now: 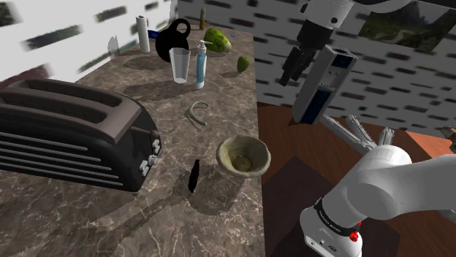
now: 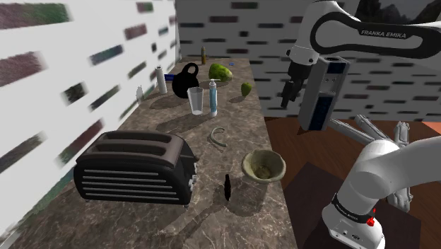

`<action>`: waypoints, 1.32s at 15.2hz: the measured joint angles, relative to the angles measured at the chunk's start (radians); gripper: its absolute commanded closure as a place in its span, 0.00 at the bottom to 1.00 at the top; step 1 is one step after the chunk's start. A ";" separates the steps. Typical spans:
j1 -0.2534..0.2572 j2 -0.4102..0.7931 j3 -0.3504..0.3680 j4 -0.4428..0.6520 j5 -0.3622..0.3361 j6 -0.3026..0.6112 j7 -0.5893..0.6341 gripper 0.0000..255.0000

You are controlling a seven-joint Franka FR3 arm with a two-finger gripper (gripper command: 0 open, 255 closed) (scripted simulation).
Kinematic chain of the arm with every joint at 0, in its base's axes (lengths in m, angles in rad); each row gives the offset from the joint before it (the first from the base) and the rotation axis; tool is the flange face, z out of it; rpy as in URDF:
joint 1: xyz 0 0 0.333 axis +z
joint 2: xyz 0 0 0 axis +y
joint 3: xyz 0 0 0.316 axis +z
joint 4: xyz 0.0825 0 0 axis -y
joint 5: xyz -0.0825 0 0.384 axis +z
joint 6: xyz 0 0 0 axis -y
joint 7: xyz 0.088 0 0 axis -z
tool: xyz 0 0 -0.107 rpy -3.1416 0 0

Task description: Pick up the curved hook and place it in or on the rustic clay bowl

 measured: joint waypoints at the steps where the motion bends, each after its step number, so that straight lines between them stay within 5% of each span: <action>1: 0.000 0.000 0.000 0.000 0.000 0.000 0.000 0.00; 11: 0.029 0.217 0.063 -0.066 0.039 0.303 0.034 0.00; 20: 0.052 0.512 0.118 -0.012 0.050 0.565 0.070 0.00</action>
